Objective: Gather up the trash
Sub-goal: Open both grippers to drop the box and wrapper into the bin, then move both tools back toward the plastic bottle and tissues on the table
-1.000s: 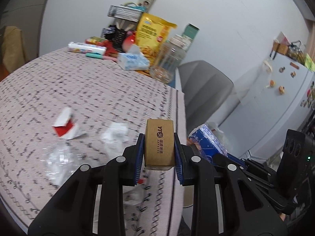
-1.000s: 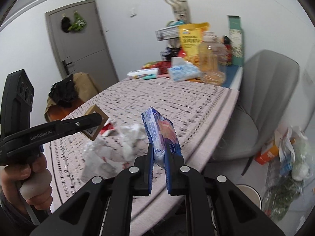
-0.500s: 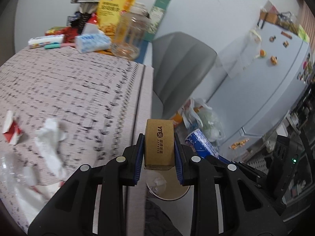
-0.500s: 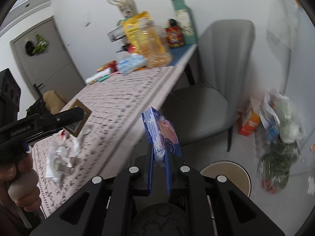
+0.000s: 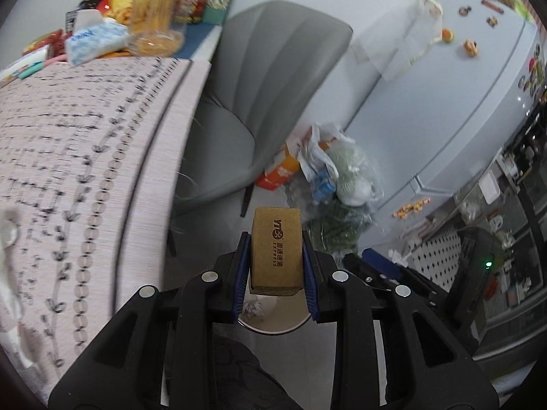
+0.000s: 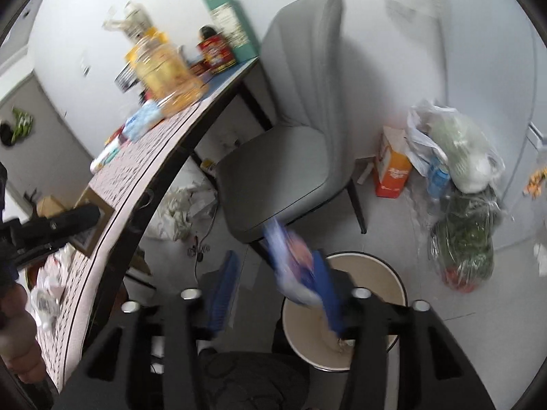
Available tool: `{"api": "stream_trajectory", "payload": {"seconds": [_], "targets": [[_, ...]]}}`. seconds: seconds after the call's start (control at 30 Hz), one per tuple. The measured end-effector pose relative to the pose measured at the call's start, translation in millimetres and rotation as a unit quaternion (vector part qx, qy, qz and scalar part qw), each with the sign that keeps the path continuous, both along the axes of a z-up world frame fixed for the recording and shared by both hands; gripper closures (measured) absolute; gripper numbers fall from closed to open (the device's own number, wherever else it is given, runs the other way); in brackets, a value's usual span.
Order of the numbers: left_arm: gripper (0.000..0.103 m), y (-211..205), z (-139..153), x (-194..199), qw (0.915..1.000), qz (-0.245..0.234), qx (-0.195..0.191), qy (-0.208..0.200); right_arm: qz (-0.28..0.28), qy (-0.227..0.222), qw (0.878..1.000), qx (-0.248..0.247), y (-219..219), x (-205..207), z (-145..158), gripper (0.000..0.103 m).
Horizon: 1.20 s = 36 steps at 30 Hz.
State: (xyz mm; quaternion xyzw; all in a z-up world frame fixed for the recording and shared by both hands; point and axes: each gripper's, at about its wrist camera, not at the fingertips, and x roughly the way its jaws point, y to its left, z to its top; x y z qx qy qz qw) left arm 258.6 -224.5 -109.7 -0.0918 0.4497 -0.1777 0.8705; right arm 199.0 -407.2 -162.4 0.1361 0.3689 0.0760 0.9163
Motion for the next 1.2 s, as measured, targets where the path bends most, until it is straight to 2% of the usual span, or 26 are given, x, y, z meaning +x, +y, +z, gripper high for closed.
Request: {"api": "stream_trajectory", "payload": {"seconds": [0.27,0.53,0.6,0.63,0.67,0.77,0.83,1.03,1.2], "targets": [[0.075,-36,-28,13,0.9989,-0.029,0.015,0.033,-0.037,0.023,0.999,0.010,-44,-17,-17,0.053],[0.073,-75,-48,23,0.9959,-0.064,0.013,0.062,-0.067,0.014,0.998,0.018,-72,-35,-11,0.050],[0.054,-79,-49,25,0.9957,-0.066,0.008,0.064,-0.070,0.011,0.997,0.018,-75,-38,-9,0.049],[0.038,-78,-47,25,0.9962,-0.062,0.003,0.060,-0.071,0.010,0.997,0.018,-76,-39,-8,0.047],[0.029,-76,-45,24,0.9969,-0.058,0.000,0.053,-0.071,0.009,0.997,0.018,-76,-40,-6,0.047],[0.016,-70,-37,21,0.9980,-0.052,0.012,0.034,-0.072,0.006,0.997,0.018,-76,-42,-4,0.044],[0.016,-63,-31,20,0.9985,-0.042,0.022,0.028,-0.071,0.006,0.997,0.019,-73,-42,-2,0.040],[0.012,-23,-10,10,0.9999,-0.003,0.010,0.005,-0.073,0.000,0.997,-0.003,-52,-41,6,0.022],[0.012,8,10,-8,0.9997,0.013,-0.001,-0.021,-0.056,-0.011,0.998,-0.017,-27,-39,23,0.017]]}}
